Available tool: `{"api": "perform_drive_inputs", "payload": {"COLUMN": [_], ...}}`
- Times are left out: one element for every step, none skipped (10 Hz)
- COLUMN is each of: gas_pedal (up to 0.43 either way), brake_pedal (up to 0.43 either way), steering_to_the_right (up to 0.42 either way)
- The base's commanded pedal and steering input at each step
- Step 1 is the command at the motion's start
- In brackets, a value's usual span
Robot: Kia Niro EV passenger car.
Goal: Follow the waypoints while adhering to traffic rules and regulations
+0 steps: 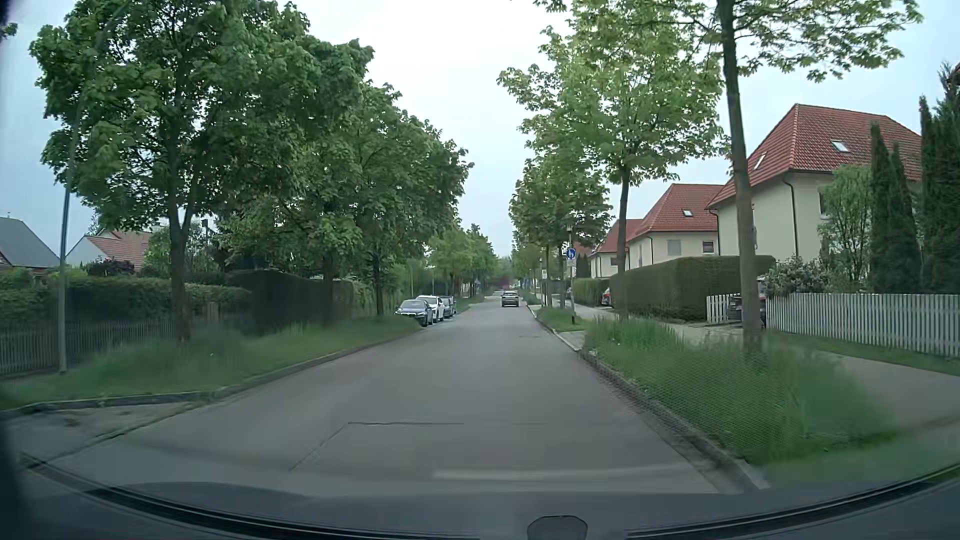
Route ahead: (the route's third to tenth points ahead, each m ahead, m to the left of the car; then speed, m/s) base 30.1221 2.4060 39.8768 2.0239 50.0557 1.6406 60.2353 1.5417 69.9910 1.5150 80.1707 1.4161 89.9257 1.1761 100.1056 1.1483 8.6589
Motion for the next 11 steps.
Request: {"api": "perform_drive_inputs", "payload": {"gas_pedal": [0.067,0.067,0.067,0.067,0.067,0.067,0.067,0.067,0.067,0.067,0.067], "brake_pedal": [0.000,0.000,0.000,0.000,0.000,0.000,0.000,0.000,0.000,0.000,0.000], "steering_to_the_right": [-0.003,-0.006,-0.007,-0.007,-0.007,-0.007,-0.007,-0.006,-0.003,-0.003,-0.003]}}
